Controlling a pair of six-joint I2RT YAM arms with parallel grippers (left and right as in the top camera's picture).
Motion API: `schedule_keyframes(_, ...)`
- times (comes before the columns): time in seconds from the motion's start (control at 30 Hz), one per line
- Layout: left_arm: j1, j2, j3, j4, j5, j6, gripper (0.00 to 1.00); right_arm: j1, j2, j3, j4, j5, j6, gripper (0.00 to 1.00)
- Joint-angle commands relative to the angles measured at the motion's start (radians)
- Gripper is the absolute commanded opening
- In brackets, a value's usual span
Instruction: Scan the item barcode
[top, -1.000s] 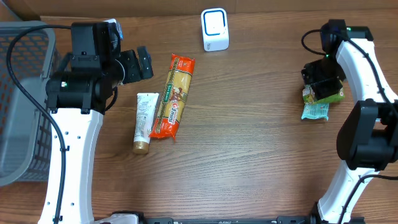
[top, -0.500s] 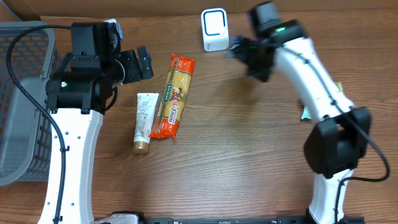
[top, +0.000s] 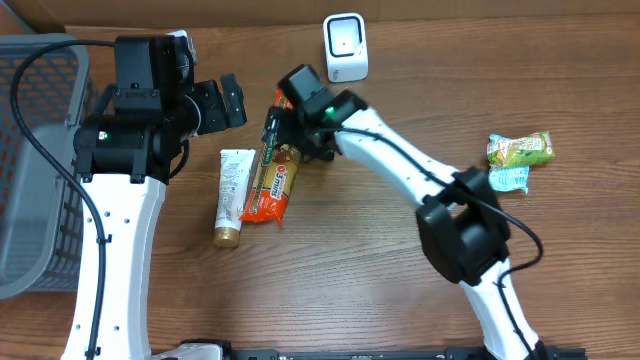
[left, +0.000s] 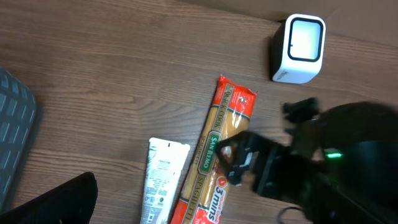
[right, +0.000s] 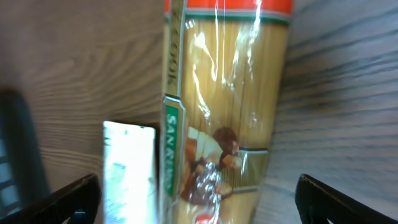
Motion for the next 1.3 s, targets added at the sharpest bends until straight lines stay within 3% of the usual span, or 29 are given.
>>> schedule_keyframes(0.0, -0.002, 0.0, 0.008, 0.001, -0.013, -0.013, 1.0, 0.023, 0.037, -0.007, 0.034, 0.044, -0.003, 1.0)
schedule_keyframes(0.37, -0.002, 0.0, 0.008, 0.001, -0.013, -0.013, 1.0, 0.071, 0.123, -0.03, 0.056, 0.071, -0.061, 0.99)
schedule_keyframes(0.7, -0.002, 0.0, 0.008, 0.001, -0.013, -0.013, 1.0, 0.046, 0.126, -0.029, -0.086, 0.017, -0.058, 0.55)
schedule_keyframes(0.73, -0.002, 0.0, 0.008, 0.001, -0.013, -0.013, 0.99, 0.038, 0.126, -0.026, -0.111, 0.002, -0.058, 0.47)
schedule_keyframes(0.8, -0.002, 0.0, 0.008, 0.001, -0.013, -0.013, 1.0, 0.021, 0.124, -0.012, -0.172, -0.026, -0.079, 0.21)
schedule_keyframes(0.87, -0.002, 0.0, 0.008, 0.001, -0.013, -0.013, 0.99, -0.002, 0.121, 0.009, -0.225, -0.084, -0.152, 0.08)
schedule_keyframes(1.0, -0.002, 0.0, 0.008, 0.001, -0.013, -0.013, 1.0, -0.053, 0.102, 0.037, -0.351, -0.183, -0.313, 0.06)
schedule_keyframes(1.17, -0.002, 0.0, 0.008, 0.001, -0.013, -0.013, 1.0, -0.126, 0.088, 0.037, -0.568, -0.168, -0.567, 0.07)
schedule_keyframes(1.27, -0.002, 0.0, 0.008, 0.001, -0.013, -0.013, 1.0, -0.161, 0.088, 0.037, -0.672, -0.04, -0.654, 0.18)
